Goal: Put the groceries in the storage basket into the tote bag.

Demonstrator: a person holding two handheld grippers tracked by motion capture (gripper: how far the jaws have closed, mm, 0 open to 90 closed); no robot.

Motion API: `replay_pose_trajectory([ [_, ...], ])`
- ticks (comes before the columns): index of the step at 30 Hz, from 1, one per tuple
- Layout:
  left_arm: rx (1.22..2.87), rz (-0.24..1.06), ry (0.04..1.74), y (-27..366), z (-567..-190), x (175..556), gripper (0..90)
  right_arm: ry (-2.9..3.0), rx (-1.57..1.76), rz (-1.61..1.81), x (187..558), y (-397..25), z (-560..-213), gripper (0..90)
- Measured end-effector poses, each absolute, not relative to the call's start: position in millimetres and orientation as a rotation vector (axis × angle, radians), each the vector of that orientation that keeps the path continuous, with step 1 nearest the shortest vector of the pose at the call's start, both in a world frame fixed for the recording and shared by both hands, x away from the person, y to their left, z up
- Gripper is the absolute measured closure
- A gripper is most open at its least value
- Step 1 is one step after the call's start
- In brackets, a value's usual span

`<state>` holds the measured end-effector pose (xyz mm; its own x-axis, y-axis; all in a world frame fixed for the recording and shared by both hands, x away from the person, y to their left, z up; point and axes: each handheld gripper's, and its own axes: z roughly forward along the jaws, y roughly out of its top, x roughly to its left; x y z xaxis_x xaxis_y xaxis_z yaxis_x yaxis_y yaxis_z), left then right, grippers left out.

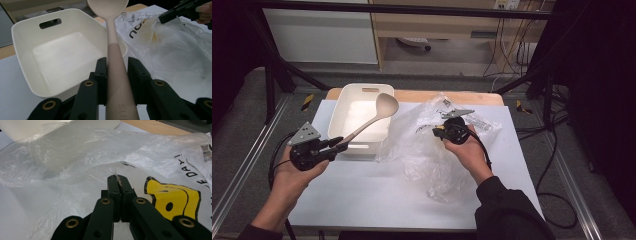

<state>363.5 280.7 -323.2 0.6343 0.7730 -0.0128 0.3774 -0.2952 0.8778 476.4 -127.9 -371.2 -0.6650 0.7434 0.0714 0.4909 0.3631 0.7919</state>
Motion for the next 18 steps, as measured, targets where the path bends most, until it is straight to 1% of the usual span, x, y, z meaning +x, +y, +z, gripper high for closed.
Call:
replay_pose_trajectory([
  [18,1.960,0.481,0.824,278.1,-325.1,327.3,70.0,2.356,1.096,1.192,476.7,-125.6,-371.7,90.0],
])
